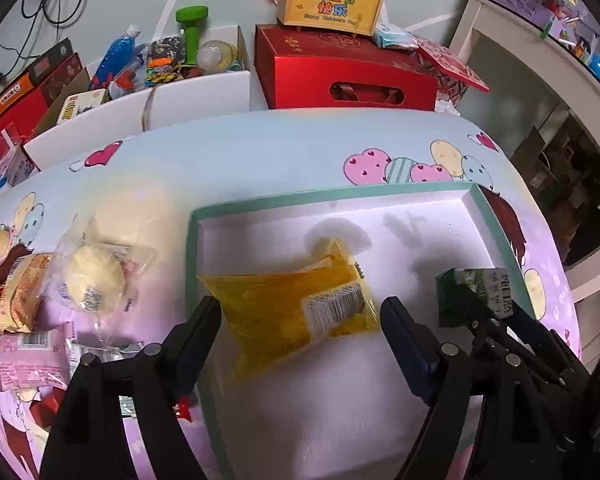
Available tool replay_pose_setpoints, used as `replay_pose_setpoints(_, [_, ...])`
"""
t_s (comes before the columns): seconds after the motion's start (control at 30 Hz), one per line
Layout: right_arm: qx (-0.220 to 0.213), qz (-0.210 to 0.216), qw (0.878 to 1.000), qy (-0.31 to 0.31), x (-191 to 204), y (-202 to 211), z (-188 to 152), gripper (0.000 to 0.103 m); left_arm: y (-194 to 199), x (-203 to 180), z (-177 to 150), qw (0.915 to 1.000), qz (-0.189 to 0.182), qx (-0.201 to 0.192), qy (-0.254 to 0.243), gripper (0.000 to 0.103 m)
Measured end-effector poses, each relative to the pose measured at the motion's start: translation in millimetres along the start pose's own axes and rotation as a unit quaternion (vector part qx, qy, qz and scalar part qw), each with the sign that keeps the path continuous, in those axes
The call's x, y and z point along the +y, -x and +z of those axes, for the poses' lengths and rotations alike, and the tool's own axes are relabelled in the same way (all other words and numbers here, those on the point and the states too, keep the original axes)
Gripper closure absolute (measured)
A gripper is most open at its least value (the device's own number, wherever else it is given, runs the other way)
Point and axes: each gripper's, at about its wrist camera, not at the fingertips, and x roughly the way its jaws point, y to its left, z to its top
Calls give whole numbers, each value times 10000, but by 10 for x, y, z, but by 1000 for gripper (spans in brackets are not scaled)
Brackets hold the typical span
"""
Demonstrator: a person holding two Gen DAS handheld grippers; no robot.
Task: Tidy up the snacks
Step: 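Place the yellow bag in the white tray with the left tool while the right tool places the biscuit pack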
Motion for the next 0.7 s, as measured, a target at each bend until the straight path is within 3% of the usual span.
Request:
replay_pose_setpoints(0.37, [-2, -98, 9999, 104, 19, 86, 13, 30, 151, 205, -29, 9994, 198, -180, 221, 20])
replay_pose_setpoints(0.43, [23, -111, 9999, 113, 22, 86, 11, 25, 159, 267, -51, 9989, 286, -207, 296, 12])
replay_pose_setpoints(0.47, [31, -117, 9998, 126, 26, 87, 14, 23, 159, 305, -64, 9986, 332, -211, 345, 2])
replay_pose_setpoints(0.7, [-68, -51, 9997, 227, 103, 154, 2, 0, 176, 523, -158, 9966, 503, -212, 617, 1])
